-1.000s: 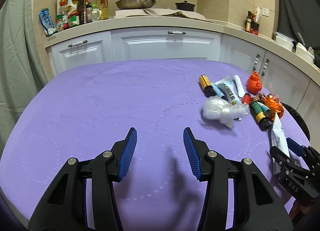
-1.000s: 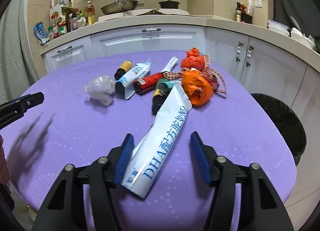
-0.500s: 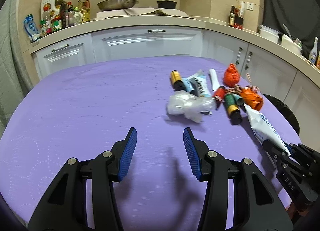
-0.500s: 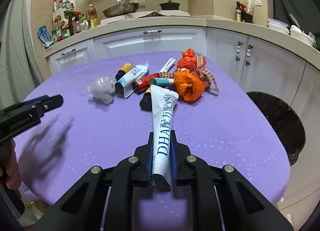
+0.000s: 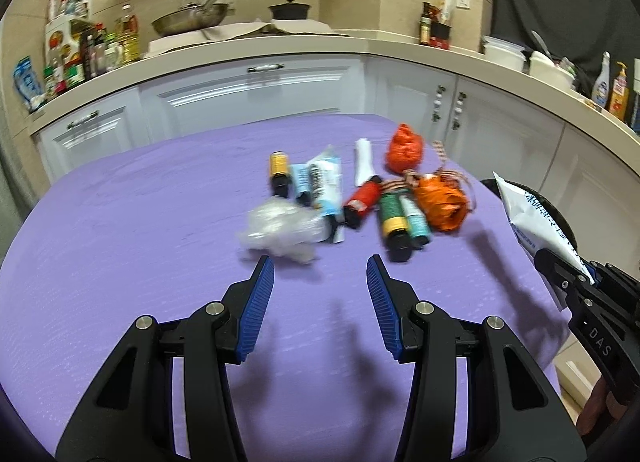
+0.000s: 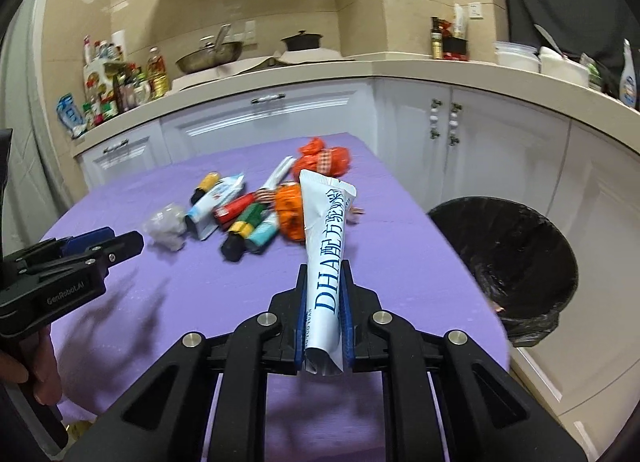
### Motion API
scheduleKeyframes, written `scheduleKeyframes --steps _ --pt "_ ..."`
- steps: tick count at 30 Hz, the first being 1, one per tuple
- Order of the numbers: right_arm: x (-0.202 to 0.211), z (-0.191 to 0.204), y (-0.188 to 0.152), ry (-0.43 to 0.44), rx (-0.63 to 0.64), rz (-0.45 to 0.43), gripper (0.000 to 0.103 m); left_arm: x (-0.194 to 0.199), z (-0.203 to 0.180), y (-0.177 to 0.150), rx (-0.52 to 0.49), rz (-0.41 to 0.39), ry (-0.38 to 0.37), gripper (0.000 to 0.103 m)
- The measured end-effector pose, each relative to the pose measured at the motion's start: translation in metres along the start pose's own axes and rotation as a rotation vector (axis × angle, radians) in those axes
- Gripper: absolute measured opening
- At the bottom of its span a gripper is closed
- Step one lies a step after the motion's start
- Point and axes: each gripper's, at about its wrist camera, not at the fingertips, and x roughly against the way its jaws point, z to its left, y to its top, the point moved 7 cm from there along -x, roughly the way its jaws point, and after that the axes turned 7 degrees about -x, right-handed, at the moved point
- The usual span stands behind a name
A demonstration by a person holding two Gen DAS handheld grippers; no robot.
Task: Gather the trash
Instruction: 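Carry the DHA tube toward the bin with right while left grasps the orange bag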
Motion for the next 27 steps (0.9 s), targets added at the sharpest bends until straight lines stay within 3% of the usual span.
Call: scheduleKeyframes --steps 13,19,21,27 --pt "-0.008 -0.081 0.020 -0.105 -0.077 -0.029 0.015 -0.038 -0.084 0.031 -0.094 0.025 -0.066 0.047" --pt "-0.022 -0.115 0.026 -0.120 -0.118 -0.013 0.015 -0.062 -0.106 0.044 -0.112 0.049 -0.060 0.048" --pt "-0.028 -0.124 0.027 -0.121 -0.130 -0.006 0.015 -0.071 -0.112 0.047 -0.111 0.054 -0.054 0.056" --pt "-0.036 -0.138 0.029 -0.116 -0.152 0.003 0.015 -0.092 -0.118 0.050 -0.091 0.081 -0.037 0.053"
